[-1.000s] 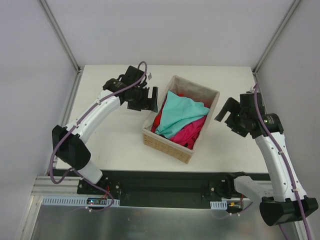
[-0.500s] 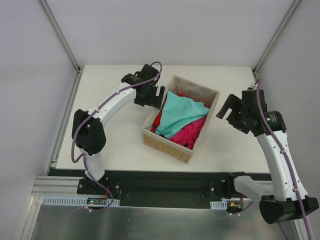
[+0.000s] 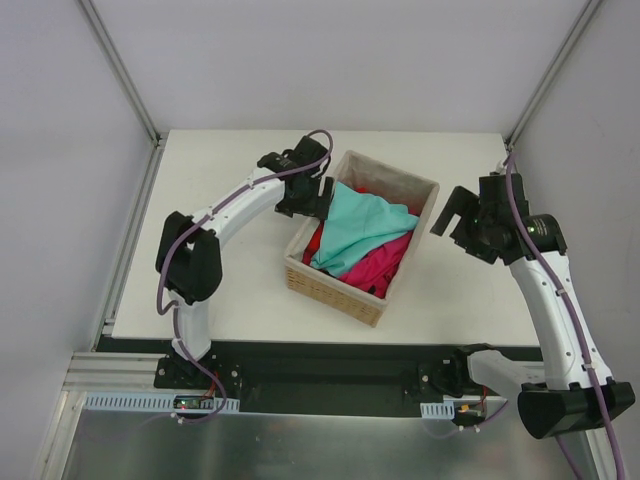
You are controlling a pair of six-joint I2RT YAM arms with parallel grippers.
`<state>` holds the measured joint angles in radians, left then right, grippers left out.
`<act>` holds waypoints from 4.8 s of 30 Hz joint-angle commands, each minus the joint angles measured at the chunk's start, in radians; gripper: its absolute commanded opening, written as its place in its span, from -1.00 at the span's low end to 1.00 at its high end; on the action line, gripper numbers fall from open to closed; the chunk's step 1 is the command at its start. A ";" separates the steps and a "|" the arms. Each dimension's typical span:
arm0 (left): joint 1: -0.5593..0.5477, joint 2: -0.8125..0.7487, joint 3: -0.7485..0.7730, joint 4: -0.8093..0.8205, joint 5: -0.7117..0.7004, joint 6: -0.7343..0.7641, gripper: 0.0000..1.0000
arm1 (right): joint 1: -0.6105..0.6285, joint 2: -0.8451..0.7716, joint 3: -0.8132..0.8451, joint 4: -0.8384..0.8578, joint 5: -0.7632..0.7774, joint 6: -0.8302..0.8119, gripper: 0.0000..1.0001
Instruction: Fold and stack the t-shirts
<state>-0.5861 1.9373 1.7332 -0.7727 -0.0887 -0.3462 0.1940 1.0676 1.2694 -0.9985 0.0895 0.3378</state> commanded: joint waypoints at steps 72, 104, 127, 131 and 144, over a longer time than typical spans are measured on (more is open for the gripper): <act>-0.138 -0.166 0.093 0.130 0.002 -0.198 0.62 | -0.018 -0.049 0.094 -0.057 -0.016 -0.140 0.92; 0.086 -0.294 -0.463 0.127 -0.192 -0.251 0.58 | -0.045 -0.054 0.107 -0.057 -0.031 -0.142 0.92; 0.221 -0.011 -0.130 0.141 -0.045 -0.050 0.57 | -0.044 -0.115 0.067 -0.035 -0.014 -0.072 0.92; 0.279 -0.031 -0.162 0.144 -0.037 -0.017 0.57 | -0.045 -0.106 0.064 -0.031 -0.005 -0.059 0.92; 0.405 -0.090 -0.322 0.188 0.010 0.073 0.54 | -0.044 -0.026 0.067 0.018 -0.037 0.001 0.92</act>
<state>-0.2394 1.9347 1.4685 -0.5747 -0.0864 -0.3164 0.1547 1.0321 1.3342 -1.0168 0.0639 0.3000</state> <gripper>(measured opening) 0.771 0.961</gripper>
